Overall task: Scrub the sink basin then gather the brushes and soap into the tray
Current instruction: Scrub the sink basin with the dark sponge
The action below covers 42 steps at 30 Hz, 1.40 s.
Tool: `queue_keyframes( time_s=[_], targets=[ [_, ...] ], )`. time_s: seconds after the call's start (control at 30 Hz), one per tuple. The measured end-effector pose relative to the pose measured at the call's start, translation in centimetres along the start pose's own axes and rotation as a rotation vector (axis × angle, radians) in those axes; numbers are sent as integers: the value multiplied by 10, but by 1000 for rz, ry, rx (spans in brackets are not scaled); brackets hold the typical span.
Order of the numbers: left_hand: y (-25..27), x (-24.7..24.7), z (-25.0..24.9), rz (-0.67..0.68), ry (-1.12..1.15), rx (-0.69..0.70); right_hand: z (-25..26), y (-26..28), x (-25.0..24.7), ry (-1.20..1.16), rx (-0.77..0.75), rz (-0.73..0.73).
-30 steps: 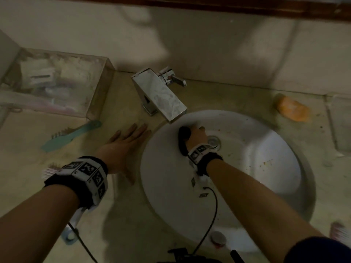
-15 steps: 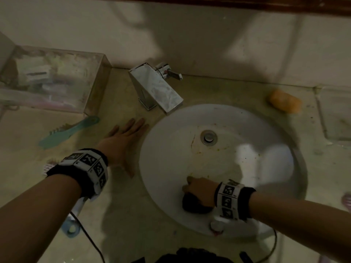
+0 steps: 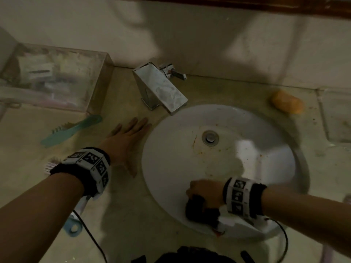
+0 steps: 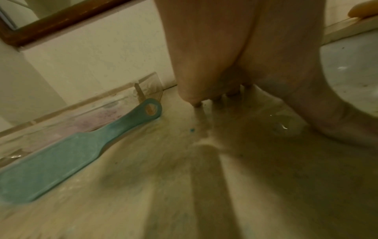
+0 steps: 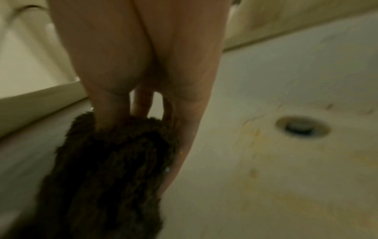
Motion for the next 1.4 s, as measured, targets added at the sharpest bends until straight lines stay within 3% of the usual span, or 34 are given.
queue_keyframes(
  time_s=[0.13, 0.27, 0.33, 0.47, 0.57, 0.63, 0.9, 1.1, 1.3, 1.4],
  targets=[
    [1, 0, 0, -3, -3, -16, -12, -7, 12, 59, 69, 26],
    [1, -1, 1, -4, -6, -24, -39, -16, -12, 67, 265, -150],
    [1, -2, 0, -3, -12, -28, -48, -15, -23, 89, 275, -182],
    [0, -1, 1, -9, -20, -38, -56, 3, -25, 15, 206, -99],
    [0, 0, 1, -7, -17, -38, -39, 26, 7, 25, 102, 73],
    [0, 0, 1, 2, -16, -38, -35, 34, 28, 32, 92, 114],
    [3, -3, -3, 28, -15, -58, -61, 11, 25, 97, 286, 127],
    [3, -3, -2, 27, -23, -70, -69, 2, -1, 61, 378, -174],
    [1, -2, 0, 16, -21, -63, -46, 31, 23, 67, 213, 43],
    [1, -3, 0, 14, -11, -62, -42, 36, 33, 90, 188, 74]
  ],
)
Point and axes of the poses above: each hand's wrist, its own y-axis away from the middle knuckle, its own x-axis out of the palm, z = x × y, the point moved 8 cm from there along -y, towards the middle knuckle, and after that the axes turned 3 degrees about -y, right-handed, at the moved point
